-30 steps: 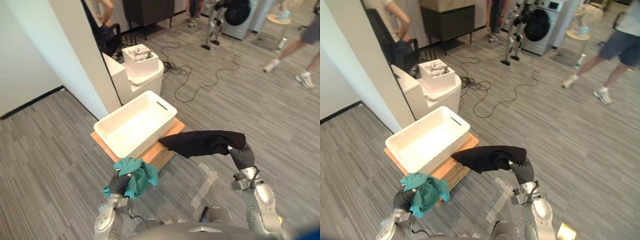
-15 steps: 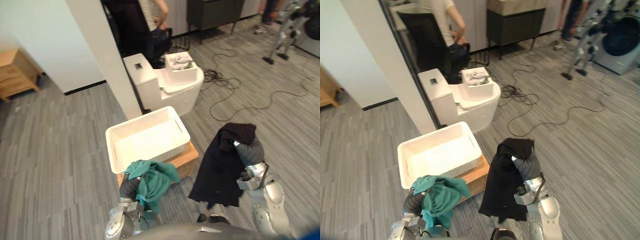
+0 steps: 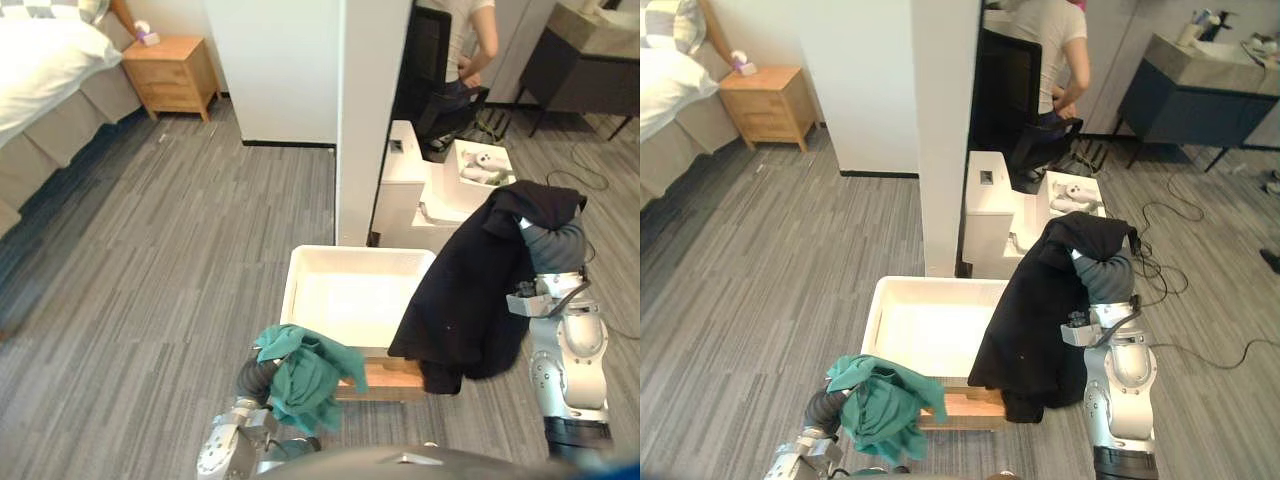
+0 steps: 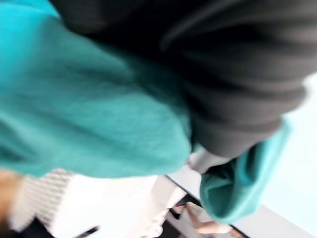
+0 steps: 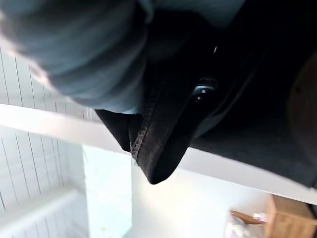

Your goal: Tidy the bed and pick cloth on bed and put in laundry

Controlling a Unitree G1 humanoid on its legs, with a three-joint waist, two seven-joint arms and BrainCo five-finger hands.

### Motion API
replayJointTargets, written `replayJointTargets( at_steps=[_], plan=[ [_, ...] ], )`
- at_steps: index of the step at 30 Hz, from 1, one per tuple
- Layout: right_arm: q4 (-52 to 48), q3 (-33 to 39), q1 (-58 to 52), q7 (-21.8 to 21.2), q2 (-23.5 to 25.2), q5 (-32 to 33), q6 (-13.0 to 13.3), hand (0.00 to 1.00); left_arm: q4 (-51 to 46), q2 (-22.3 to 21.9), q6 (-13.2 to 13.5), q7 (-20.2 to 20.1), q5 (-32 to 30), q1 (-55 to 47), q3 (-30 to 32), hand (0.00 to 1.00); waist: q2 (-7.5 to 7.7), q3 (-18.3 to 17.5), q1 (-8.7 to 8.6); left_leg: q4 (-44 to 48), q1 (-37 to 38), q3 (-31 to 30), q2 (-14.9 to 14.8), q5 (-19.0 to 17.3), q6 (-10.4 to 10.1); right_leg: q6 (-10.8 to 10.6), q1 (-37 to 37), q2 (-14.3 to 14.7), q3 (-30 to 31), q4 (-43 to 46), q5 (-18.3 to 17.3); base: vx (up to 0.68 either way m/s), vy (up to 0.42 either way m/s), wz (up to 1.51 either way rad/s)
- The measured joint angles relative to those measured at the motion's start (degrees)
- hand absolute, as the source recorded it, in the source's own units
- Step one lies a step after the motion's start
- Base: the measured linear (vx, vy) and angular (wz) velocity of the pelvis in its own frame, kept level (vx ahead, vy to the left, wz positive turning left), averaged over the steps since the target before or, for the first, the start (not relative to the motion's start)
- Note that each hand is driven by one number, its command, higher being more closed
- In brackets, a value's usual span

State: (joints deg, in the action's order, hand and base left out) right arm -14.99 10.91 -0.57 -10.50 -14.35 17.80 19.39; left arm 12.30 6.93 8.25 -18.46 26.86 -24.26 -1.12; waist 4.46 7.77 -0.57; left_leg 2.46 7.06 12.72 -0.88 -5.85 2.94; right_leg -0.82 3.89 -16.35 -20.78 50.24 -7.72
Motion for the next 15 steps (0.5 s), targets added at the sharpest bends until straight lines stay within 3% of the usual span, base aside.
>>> replayJointTargets(
  at_steps=[1, 2, 3, 4, 5, 6, 7, 8, 9, 11, 15],
  plan=[
    [-2.06, 2.03, 0.02, 0.17, -0.55, -0.17, -0.27, 1.00, 0.29, 0.40, -0.04, -0.10, -1.28, 0.48, 0.13, 1.00, -0.04, -0.04, -0.37, 0.34, -0.09, -2.08, -1.12, -0.63, -0.02, -0.93, 1.25, 3.36, 3.92, -4.06, -5.21, 0.10, -0.098, 0.86],
    [-3.48, 3.25, 0.03, 0.21, -0.79, -0.14, -0.28, 1.00, 0.38, 0.42, -0.03, -0.39, -1.73, 0.69, 0.11, 1.00, 0.00, -0.06, -0.55, 0.66, -0.33, -2.72, -1.51, -0.82, -0.27, -1.37, 1.48, 4.79, 5.49, -7.66, -6.38, 0.07, -0.074, 0.81],
    [-6.68, 5.33, 0.08, 0.01, -2.14, -0.02, -0.13, 1.00, 0.60, 0.55, 0.08, -1.45, -1.75, 0.78, -0.02, 1.00, 0.60, -0.45, -0.87, 2.00, -1.74, -4.03, -1.48, -1.33, -1.57, -1.75, 0.56, 6.72, 7.16, -17.99, -5.74, 0.06, -0.083, 0.65],
    [-9.45, 6.53, 0.78, -0.19, -4.90, 0.14, 0.03, 1.00, 1.29, 0.94, -0.01, -2.15, -2.05, 0.89, -0.17, 1.00, 2.29, -0.91, -0.91, 4.08, -2.30, -4.70, -0.15, -2.88, -2.39, -1.36, -1.13, 5.90, 7.27, -26.15, -4.14, 0.08, -0.109, 0.51],
    [-10.02, 6.64, 1.44, -0.31, -6.51, 0.23, 0.02, 1.00, 2.24, 0.82, -0.17, -2.30, -2.60, 1.03, -0.15, 1.00, 2.59, -1.29, -0.69, 5.02, -2.14, -4.64, -0.19, -3.47, -2.89, -1.76, -3.06, 5.88, 7.20, -28.66, -4.75, 0.14, -0.120, 0.01],
    [-9.90, 5.97, 4.46, -0.74, -9.32, 0.83, -0.56, 1.00, 3.22, 0.27, -0.29, -2.34, -2.91, 0.64, -0.52, 1.00, 1.54, -2.26, 0.08, 5.92, -2.18, -3.66, -1.00, -3.94, -3.45, -1.99, -5.28, 7.00, 7.22, -33.05, -4.77, 0.13, -0.088, -0.21],
    [-9.61, 5.55, 6.51, -1.06, -10.53, 1.27, -1.00, 1.00, 3.48, 0.27, -0.29, -2.49, -2.89, 0.46, -1.15, 1.00, 0.80, -2.63, 0.01, 5.97, -2.15, -3.51, -1.25, -3.95, -3.49, -2.25, -5.95, 7.45, 7.25, -34.67, -4.57, 0.16, -0.076, -0.21],
    [-8.01, 4.80, 11.80, -2.04, -13.48, 1.46, -2.37, 1.00, 4.63, -0.03, -0.28, -3.08, -2.80, 0.58, -2.11, 1.00, -0.99, -2.79, -0.27, 5.28, -1.90, -3.29, -1.83, -3.84, -3.68, -2.28, -6.94, 8.36, 7.23, -37.14, -3.30, 0.11, -0.043, -0.09],
    [-6.99, 4.08, 14.18, -2.27, -14.69, 1.65, -3.23, 1.00, 4.94, -0.10, -0.28, -3.41, -2.77, 0.67, -2.27, 1.00, -1.51, -2.89, -0.18, 4.86, -1.64, -2.79, -1.97, -3.65, -3.96, -2.23, -7.23, 8.61, 7.34, -37.92, -2.95, 0.11, -0.030, -0.08],
    [-1.77, -0.22, 24.14, -2.80, -18.76, 1.85, -7.54, 1.00, 5.00, -0.29, -0.03, -4.13, -2.62, 0.65, -2.28, 1.00, -2.63, -3.28, 0.31, 2.25, 0.54, -1.76, -2.17, -2.43, -4.60, -2.26, -9.49, 9.31, 7.45, -40.84, -1.40, 0.07, -0.006, -0.04],
    [5.13, -7.97, 40.18, -2.64, -22.45, 2.96, -14.23, 1.00, 5.39, -0.31, 0.00, -5.55, -2.58, 1.34, -3.36, 1.00, -2.70, -3.43, 1.84, -0.63, 1.88, -0.78, -2.06, -1.07, -4.42, -2.70, -10.51, 9.72, 7.63, -43.41, 0.32, 0.02, 0.003, -0.01]
  ],
)
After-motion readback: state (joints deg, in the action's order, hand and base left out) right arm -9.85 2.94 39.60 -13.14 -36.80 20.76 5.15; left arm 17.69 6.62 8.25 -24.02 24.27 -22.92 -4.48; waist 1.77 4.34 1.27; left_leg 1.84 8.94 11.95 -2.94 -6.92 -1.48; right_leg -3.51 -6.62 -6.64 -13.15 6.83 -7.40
